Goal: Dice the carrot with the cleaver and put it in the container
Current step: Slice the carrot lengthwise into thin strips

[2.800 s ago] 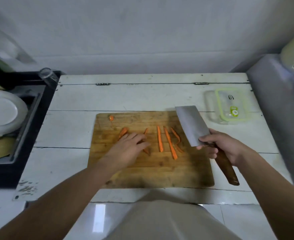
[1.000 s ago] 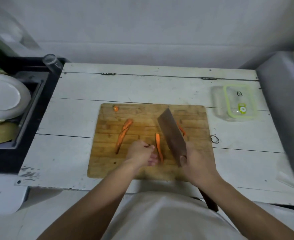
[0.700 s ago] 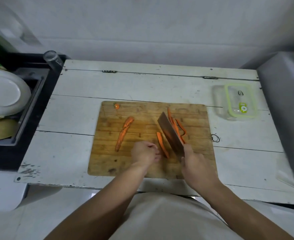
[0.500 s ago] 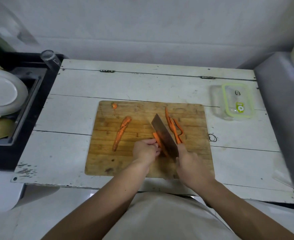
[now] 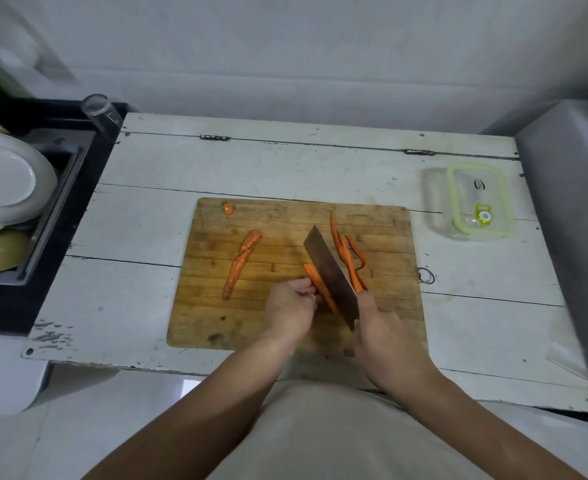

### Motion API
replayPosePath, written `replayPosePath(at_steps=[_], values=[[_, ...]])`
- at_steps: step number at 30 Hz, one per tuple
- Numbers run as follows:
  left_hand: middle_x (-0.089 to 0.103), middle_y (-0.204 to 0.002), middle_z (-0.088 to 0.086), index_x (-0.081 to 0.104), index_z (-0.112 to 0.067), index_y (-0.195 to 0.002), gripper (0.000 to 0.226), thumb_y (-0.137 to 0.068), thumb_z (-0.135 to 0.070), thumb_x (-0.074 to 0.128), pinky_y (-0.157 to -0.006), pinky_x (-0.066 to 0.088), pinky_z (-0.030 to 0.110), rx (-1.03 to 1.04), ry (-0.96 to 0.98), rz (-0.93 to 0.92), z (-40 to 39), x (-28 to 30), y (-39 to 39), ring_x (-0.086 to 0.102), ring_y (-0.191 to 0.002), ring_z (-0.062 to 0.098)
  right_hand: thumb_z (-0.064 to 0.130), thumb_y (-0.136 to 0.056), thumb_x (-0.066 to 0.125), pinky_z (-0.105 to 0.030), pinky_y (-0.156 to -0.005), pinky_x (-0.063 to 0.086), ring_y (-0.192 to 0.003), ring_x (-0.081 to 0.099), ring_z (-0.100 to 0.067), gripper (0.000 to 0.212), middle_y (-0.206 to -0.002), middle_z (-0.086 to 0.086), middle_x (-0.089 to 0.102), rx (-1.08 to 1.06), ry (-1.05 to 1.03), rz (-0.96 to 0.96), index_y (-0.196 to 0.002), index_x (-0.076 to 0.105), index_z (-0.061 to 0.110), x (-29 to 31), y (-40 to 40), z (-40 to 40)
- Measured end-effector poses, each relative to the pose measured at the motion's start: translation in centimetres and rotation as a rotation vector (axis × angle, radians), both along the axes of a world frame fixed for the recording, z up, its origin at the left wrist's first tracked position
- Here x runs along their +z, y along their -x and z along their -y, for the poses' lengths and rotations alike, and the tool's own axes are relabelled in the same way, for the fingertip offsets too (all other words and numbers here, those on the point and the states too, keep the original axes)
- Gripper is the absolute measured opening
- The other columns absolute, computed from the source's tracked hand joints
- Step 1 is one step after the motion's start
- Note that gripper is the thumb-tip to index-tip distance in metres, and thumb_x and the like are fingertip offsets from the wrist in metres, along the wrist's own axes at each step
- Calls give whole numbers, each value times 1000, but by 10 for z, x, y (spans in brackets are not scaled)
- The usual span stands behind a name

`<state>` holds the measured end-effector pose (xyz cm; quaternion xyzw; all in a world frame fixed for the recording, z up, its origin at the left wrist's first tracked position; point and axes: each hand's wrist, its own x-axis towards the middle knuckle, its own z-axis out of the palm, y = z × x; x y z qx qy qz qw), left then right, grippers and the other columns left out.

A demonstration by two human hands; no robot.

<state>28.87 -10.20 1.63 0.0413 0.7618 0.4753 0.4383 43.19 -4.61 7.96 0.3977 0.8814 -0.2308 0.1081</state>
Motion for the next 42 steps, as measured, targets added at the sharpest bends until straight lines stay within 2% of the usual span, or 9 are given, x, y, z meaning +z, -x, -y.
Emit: replayPosePath(at_steps=[2,4,6,8,14,20,27,35,42], values=[[71,-124,3,68,-14,-130,33,-101,-5,57,-101,53,29,-242,90,-423,11,-2,3,69,-107,14,14,-101,40,-40,-60,41,-80,63,-36,29,-93,-12,67,5,4,17,-129,32,19,-1,0,-1],[69,-123,1,72,-14,-124,30,-97,-6,61,-96,52,25,-500,21,-865,26,-8,6,67,-107,17,13,-101,39,-39,-60,41,-79,63,-35,29,-92,-12,66,12,3,30,-129,31,19,-4,0,-2],[68,-124,5,72,-10,-123,33,-91,-3,67,-92,55,31,-701,-122,-1151,40,-21,10,64,-106,20,11,-100,39,-41,-60,43,-78,63,-36,29,-91,-11,66,29,-7,22,-127,32,18,-5,0,-1],[64,-131,5,66,-9,-132,39,-93,-11,65,-95,55,37,-818,-131,-1283,46,-32,13,59,-113,20,11,-100,38,-40,-60,40,-77,63,-36,27,-91,-11,66,40,-17,16,-126,32,17,-4,1,0],[56,-145,0,57,-15,-142,47,-97,-24,57,-99,50,46,-919,-9,-1287,47,-41,13,51,-130,21,7,-98,39,-37,-58,36,-66,46,-31,29,-86,-9,61,53,-19,46,-125,35,16,-4,4,5],[54,-148,3,56,-13,-143,50,-95,-25,53,-98,49,45,-965,-6,-1279,46,-42,14,51,-129,23,5,-98,37,-38,-58,39,-77,66,-32,32,-91,-9,67,88,-46,56,-128,31,16,-9,6,9],[57,-144,4,58,-15,-139,51,-90,-30,61,-94,42,38,-1061,-37,-1361,40,-41,23,53,-123,25,0,-93,36,-40,-56,42,-74,67,-33,36,-84,-8,67,108,-19,83,-124,31,16,-4,11,10],[61,-139,5,62,-13,-135,45,-98,-35,53,-93,43,39,-1072,-144,-1356,40,-44,35,54,-125,26,0,-93,37,-43,-63,52,-72,65,-30,44,-80,-6,62,62,42,101,-132,26,17,-5,18,5],[61,-140,6,62,-14,-134,47,-92,-33,54,-93,44,42,-1096,-143,-1328,39,-47,37,54,-123,27,5,-97,42,-40,-68,46,-90,68,-31,60,-103,-8,68,110,-48,196,-148,13,18,-12,17,11]])
